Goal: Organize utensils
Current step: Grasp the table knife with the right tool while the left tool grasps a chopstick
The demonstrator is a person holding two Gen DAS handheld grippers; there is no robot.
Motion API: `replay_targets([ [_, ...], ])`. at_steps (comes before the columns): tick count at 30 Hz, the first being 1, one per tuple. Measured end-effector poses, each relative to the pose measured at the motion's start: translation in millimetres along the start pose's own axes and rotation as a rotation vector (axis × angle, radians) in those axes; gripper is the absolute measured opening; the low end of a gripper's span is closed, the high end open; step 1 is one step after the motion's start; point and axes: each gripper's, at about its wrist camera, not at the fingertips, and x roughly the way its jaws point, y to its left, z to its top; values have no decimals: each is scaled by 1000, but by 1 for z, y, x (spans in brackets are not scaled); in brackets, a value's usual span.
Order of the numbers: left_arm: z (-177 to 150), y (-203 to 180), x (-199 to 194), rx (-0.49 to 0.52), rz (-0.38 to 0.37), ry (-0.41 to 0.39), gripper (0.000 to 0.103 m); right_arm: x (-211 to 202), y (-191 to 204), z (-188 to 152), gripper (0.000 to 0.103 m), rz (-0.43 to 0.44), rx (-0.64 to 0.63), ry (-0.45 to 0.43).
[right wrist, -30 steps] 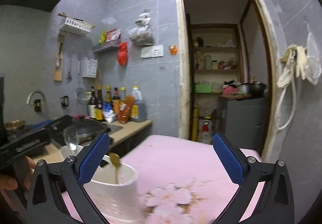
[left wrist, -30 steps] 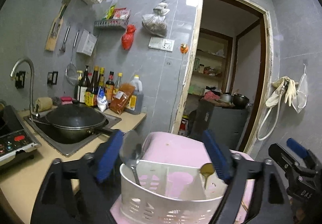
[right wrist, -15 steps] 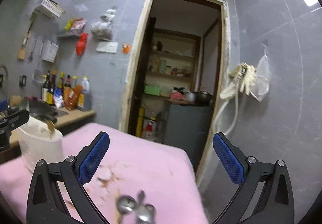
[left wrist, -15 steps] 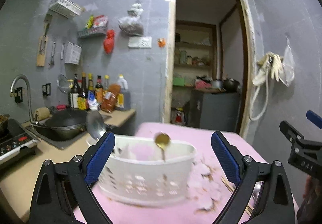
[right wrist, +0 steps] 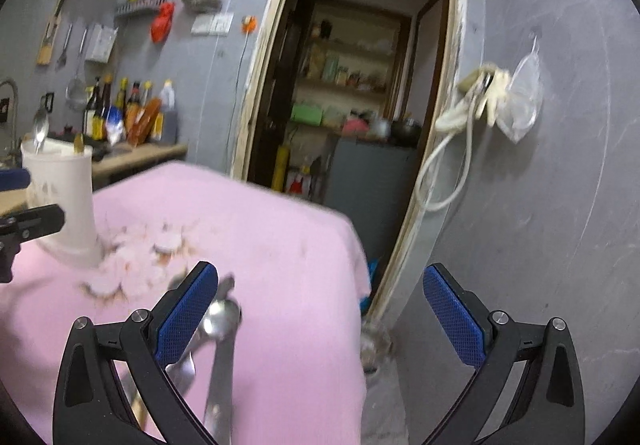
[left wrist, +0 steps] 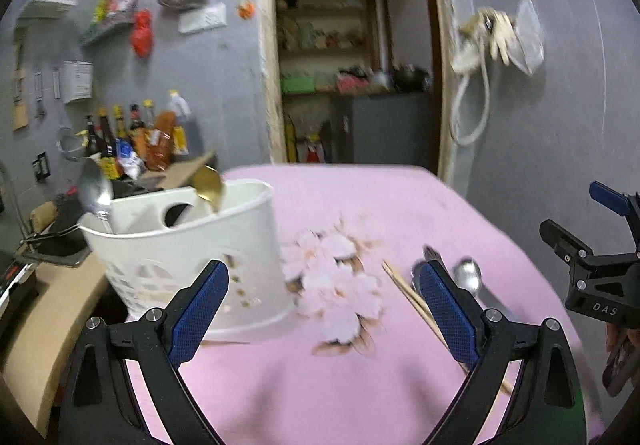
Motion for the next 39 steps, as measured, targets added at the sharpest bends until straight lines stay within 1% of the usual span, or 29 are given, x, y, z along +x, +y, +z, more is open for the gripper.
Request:
replay_targets([
  [3, -1, -10, 16, 29, -48, 80, 93, 5, -5, -12, 103, 56, 8, 76],
  [7, -4, -21, 35, 55, -110, 177, 93, 11, -6, -22, 103, 140, 4, 152],
  [8, -5, -24, 40, 58, -126, 201, 91, 12, -5, -24, 102, 155, 0, 165],
  [10, -6, -28, 48, 58, -157, 241, 85, 14, -2, -30, 99, 172, -18, 198],
  [11, -8, -30, 53, 55, -174, 263, 79, 15, 0, -32, 97, 179, -27, 210],
  [12, -9, -31, 57, 52, -189, 286, 73, 16, 1, -34, 94, 189, -36, 223],
  [13, -10, -33, 64, 47, -210, 315, 71, 17, 3, -36, 88, 202, -44, 237],
  [14, -11, -34, 67, 42, -223, 336, 63, 18, 5, -38, 84, 216, -48, 250],
  [15, -12, -36, 72, 36, -236, 361, 53, 20, 7, -39, 81, 226, -51, 261],
  [17, -14, -38, 83, 12, -269, 414, 42, 22, 9, -43, 77, 240, -54, 279],
  [18, -15, -38, 87, -1, -282, 433, 37, 23, 11, -44, 74, 253, -53, 287],
  [19, -16, -38, 93, -19, -297, 456, 34, 24, 12, -46, 70, 262, -52, 295],
  [21, -16, -39, 101, -41, -317, 492, 29, 27, 14, -48, 68, 273, -55, 307],
  [23, -15, -37, 105, -67, -334, 500, 27, 28, 15, -50, 67, 278, -60, 312],
  [29, -11, -32, 120, -131, -381, 552, 27, 34, 13, -49, 67, 297, -43, 329],
  [31, -11, -30, 122, -137, -381, 553, 23, 34, 14, -48, 65, 296, -46, 330],
  [33, -10, -27, 121, -154, -389, 557, 11, 34, 16, -48, 63, 294, -58, 329],
  [36, -10, -15, 118, -192, -404, 571, 9, 33, 18, -47, 60, 292, -68, 327],
  [39, -12, -8, 113, -201, -395, 573, 6, 34, 21, -47, 60, 291, -79, 331],
])
